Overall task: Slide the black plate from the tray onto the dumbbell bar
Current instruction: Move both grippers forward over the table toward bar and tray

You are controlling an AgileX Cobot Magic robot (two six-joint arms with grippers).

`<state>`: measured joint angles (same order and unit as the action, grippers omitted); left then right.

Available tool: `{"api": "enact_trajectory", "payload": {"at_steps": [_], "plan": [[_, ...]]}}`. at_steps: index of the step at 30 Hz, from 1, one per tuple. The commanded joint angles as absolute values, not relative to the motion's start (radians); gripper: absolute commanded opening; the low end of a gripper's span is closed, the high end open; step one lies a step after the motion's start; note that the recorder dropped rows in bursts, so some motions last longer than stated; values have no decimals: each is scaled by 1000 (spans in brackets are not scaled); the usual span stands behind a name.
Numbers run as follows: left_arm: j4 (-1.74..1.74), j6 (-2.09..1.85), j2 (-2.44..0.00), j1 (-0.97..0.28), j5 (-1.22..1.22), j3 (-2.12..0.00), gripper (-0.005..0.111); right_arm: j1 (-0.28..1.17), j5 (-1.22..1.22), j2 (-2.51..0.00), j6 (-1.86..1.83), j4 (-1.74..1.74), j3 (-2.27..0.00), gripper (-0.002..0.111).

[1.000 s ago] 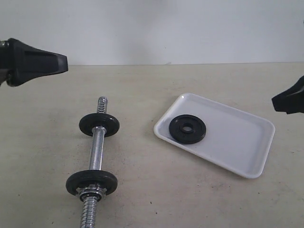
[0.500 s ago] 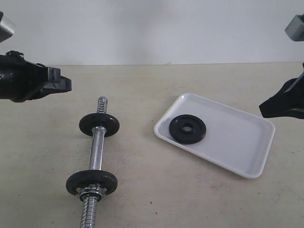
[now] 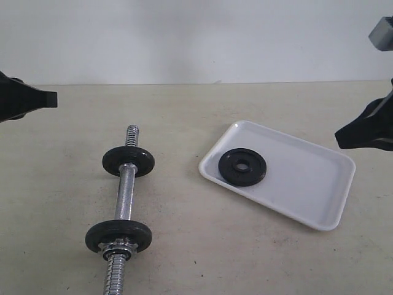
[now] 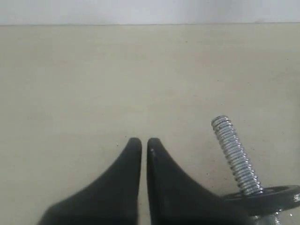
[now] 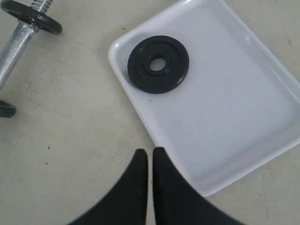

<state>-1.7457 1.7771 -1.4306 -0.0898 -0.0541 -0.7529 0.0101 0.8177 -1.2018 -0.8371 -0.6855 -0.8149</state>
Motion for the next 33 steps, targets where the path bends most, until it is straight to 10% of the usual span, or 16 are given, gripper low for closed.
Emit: {"api": "enact_trajectory", "payload": {"at_steps": [1,10,26,33], "plan": [[-1744,1754,-1424,-94,-83,-746,4,12,802,-1201,-847,-704,-821,0],[-1744,1524,-1422,-94,-517,-790,4,12,797,-1199,-917,-843,-821,0],[-1699,1482,-1408,-94,-496,-794,4,12,797,-1199,-917,-843,-821,0],[-591,498,-1408,-93,-284,-779,4,12,795,-1199,-917,-842,-821,0]]}}
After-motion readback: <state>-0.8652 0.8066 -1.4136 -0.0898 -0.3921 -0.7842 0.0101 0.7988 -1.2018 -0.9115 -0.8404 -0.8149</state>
